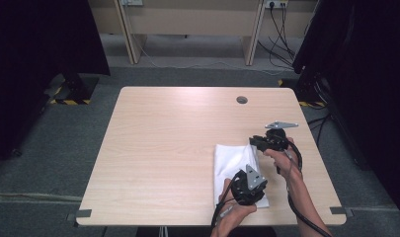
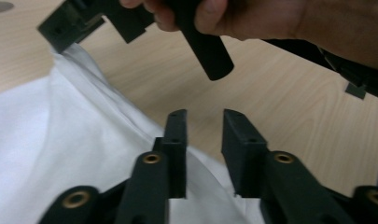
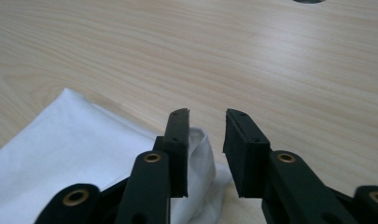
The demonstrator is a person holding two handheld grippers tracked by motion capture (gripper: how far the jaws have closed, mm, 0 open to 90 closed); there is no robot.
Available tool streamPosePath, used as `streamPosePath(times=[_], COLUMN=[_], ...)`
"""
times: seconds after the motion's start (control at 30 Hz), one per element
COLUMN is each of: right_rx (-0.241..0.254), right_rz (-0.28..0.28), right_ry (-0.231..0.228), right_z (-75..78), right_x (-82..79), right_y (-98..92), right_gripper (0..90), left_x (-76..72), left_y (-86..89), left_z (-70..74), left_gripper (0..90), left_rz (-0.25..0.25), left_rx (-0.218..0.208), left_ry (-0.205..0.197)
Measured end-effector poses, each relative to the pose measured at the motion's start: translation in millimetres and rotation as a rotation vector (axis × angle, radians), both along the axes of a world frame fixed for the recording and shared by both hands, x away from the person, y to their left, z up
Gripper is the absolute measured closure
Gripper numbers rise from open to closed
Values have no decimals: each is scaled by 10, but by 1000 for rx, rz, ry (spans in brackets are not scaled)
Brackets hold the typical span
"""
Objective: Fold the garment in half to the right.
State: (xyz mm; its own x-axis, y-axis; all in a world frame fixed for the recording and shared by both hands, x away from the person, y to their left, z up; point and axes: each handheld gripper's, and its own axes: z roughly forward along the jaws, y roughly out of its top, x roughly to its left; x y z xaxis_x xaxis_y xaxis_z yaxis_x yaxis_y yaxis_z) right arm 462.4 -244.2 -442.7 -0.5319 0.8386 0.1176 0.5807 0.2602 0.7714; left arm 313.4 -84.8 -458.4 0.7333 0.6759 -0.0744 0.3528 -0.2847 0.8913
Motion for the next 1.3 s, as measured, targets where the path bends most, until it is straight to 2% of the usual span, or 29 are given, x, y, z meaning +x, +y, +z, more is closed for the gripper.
streamPosePath(times=[0.1,0.17,0.3,0.4,0.6,0.73,0.83,0.87,0.97,1.13,1.23,1.3], right_rx=[-21,-11,-48,-58,-115,-162,-238,-247,-240,-197,-227,-220], right_rz=[-30,-52,-72,-66,-37,-5,0,-5,-30,-82,-93,-106], right_ry=[-18,-22,-43,-53,-58,-30,-22,-15,-4,-7,-24,-36], right_z=[60,103,170,210,235,158,58,24,-64,-89,-61,-30], right_x=[-13,-19,-43,-62,-97,-124,-151,-161,-196,-242,-285,-326], right_y=[-30,-51,-51,-24,87,165,189,176,77,-75,-96,-88], right_gripper=[612,544,491,454,386,355,344,343,333,299,284,276], left_x=[10,24,54,73,110,116,112,113,120,141,202,289], left_y=[81,163,379,516,689,767,790,797,812,843,873,905], left_z=[25,41,49,29,-68,-155,-218,-241,-291,-257,-218,-179], left_gripper=[533,496,436,424,390,377,373,374,376,349,330,322], left_rz=[20,26,61,84,126,128,119,118,124,133,153,183], left_rx=[-27,-31,-24,7,54,90,129,142,144,139,133,123], left_ry=[-4,-4,-14,-21,-22,-7,10,20,43,53,44,35])
